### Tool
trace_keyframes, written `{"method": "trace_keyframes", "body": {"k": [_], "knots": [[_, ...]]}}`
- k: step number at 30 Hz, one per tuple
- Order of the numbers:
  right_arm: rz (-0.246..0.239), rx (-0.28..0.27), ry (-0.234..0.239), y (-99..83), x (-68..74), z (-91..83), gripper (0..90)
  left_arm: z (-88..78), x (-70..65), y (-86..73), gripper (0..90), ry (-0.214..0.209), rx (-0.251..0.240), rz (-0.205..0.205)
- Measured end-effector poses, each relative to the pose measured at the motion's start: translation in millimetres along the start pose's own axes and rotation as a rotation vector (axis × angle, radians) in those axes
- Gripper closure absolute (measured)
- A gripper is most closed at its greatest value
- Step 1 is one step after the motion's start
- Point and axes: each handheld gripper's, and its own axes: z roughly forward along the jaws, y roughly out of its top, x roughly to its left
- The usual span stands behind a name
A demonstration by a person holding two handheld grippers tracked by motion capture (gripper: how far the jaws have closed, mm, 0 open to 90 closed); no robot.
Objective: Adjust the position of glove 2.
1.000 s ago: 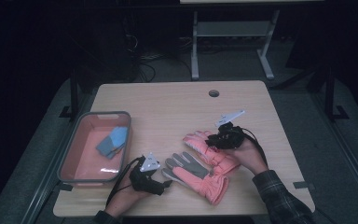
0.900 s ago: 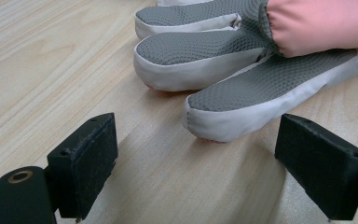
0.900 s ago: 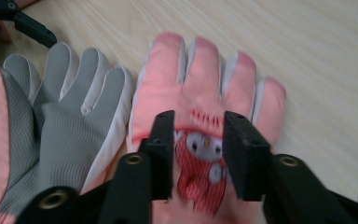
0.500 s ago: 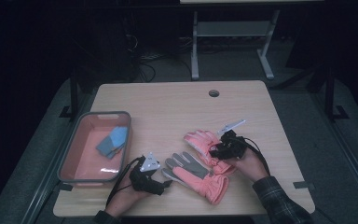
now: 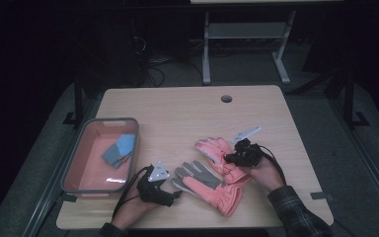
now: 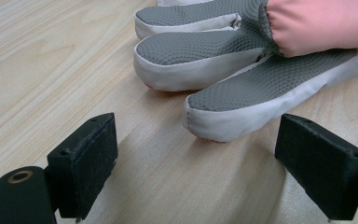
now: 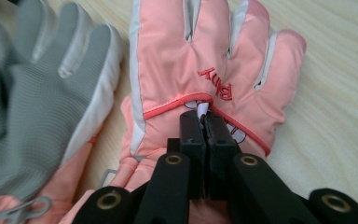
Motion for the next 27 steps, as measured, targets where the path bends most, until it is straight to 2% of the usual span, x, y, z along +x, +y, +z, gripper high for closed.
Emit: {"method": "trace_keyframes", "body": {"k": [1, 5, 7, 10, 12, 13, 14, 15, 18, 27], "knots": [[0.007, -0.006, 0.023, 1.7, -2.6, -5.5, 88.7, 0.0, -0.1, 0.0, 12.2, 0.0, 0.0, -0.001], [-0.003, -0.026, 0.044, 4.5, -4.5, -12.9, 88.7, 0.0, 0.0, 0.0, 12.2, 0.0, 0.0, -0.001], [0.004, -0.062, 0.066, 8.3, -6.2, -24.1, 88.7, 0.1, 0.0, -0.1, 12.2, 0.001, -0.001, 0.001], [-0.006, -0.088, 0.074, 11.4, -5.7, -33.2, 88.7, -0.1, 0.5, 0.1, 12.2, 0.003, 0.0, 0.008], [-0.019, -0.11, 0.099, 17.5, -1.5, -46.9, 88.7, -0.2, 0.5, 0.1, 12.2, 0.002, 0.002, 0.007], [-0.019, -0.11, 0.099, 17.5, -1.5, -46.9, 88.7, -0.2, 0.5, 0.1, 12.2, 0.002, 0.002, 0.007], [-0.028, -0.117, 0.108, 19.5, 0.5, -50.1, 88.7, -0.2, 0.6, 0.1, 12.2, 0.002, 0.002, 0.009], [-0.044, -0.124, 0.138, 23.2, 5.6, -56.1, 88.7, -0.2, 0.8, 0.1, 12.2, 0.002, 0.003, 0.011], [-0.062, -0.126, 0.165, 25.5, 11.7, -59.2, 88.7, -0.1, 0.4, 0.1, 12.2, 0.001, 0.001, 0.006], [-0.133, -0.089, 0.253, 31.2, 48.1, -62.4, 88.6, -0.2, 0.8, 0.1, 12.2, 0.003, 0.004, 0.011]]}}
